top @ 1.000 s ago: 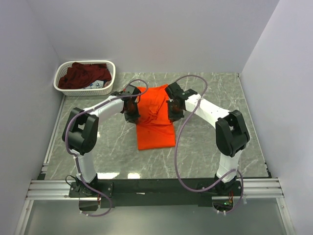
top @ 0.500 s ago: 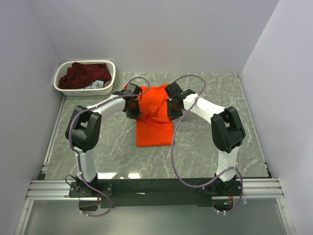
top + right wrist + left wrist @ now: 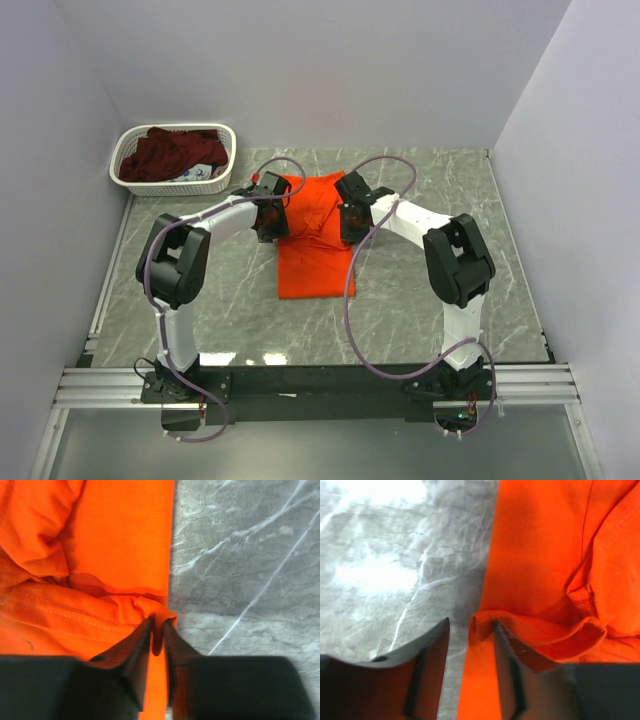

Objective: Fold and stack the t-shirts
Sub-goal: Fold the tshirt

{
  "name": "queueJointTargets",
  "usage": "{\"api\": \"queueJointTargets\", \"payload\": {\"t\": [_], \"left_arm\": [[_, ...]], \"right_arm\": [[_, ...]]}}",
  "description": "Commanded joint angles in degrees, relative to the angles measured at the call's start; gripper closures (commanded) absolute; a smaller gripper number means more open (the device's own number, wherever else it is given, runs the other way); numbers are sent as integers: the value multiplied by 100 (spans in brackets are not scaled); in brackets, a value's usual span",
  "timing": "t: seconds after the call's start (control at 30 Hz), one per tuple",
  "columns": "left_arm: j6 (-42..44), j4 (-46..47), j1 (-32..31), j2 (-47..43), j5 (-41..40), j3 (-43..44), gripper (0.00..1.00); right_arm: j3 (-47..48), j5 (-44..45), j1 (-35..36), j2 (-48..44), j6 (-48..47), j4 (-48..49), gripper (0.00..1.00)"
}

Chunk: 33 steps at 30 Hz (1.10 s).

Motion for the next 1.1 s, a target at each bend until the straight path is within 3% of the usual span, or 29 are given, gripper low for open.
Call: {"api": "queueJointTargets", "payload": {"t": [0.0,0.1,0.27,0.43,0.63,0.9,1.07], "left_arm": [[-151,67,25,-571,-321,-43,53],[-326,-21,-2,-1098,-488,-165,50],[-432,-30,-378,-1829,-655,-631,45],[-836,355,-889,-2355,-647,-1490,51],[-1205,787,-1258,-1980,-102,-2177,69],[-1311,1024,-1399,-1601,48,-2609,71],[-1346,1060,-1417,-1609,92,-2837,71]], "right_arm": [[111,88,-38,-386,-80,227,74],[-11,27,-12,-817,-36,306,68],[-407,-236,138,-1440,96,771,67],[-882,-710,542,-1565,114,1299,78],[-1040,-983,762,-1073,228,1773,92],[-531,-844,701,-124,-17,1862,94],[65,-764,306,368,-202,1801,94]]}}
